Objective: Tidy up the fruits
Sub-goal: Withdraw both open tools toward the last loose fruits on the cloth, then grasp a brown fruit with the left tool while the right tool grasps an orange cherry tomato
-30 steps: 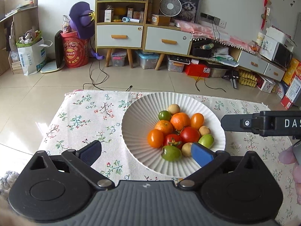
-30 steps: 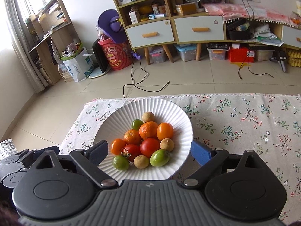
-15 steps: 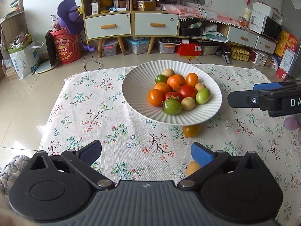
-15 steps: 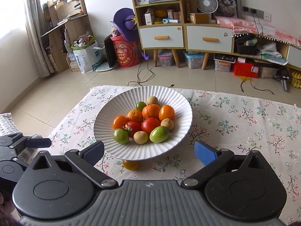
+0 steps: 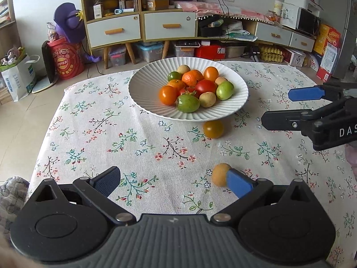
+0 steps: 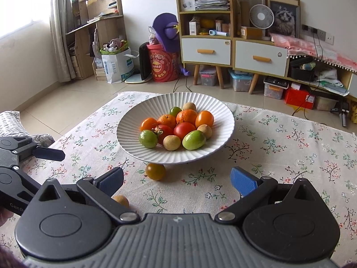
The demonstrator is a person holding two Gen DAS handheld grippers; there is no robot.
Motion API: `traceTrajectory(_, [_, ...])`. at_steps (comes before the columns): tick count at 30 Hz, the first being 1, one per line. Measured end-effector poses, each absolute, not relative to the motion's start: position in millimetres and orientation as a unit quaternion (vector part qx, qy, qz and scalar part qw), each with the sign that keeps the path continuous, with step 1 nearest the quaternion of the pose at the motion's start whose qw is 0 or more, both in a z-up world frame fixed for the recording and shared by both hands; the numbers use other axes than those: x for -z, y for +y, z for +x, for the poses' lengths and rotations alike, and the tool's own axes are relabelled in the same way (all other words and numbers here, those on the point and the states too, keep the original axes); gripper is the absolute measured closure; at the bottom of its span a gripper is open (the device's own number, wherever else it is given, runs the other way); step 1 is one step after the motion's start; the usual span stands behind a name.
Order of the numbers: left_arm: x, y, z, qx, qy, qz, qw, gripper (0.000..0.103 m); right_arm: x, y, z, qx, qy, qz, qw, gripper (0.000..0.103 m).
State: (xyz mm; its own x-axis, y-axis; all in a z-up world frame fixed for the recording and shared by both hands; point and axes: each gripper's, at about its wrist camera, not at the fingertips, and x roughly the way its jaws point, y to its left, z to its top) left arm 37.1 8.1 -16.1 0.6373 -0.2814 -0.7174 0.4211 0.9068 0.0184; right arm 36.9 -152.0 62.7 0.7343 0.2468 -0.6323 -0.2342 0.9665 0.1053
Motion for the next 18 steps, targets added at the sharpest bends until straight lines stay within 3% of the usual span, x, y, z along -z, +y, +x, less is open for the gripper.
traceTrajectory(14, [42.2,-13.8,25.2,0.243,0.365,0.114,0.892,0.006,-34.1,-149.7,42.8,-0.126,0.367,-0.004,0.921,0.001])
traceTrajectory(18, [45.3,-16.9,27.9,0.263,0.377,0.107,0.882,0.025,-30.1,-147.4,44.3,-0.131,0.374,-0.005,0.918,0.001])
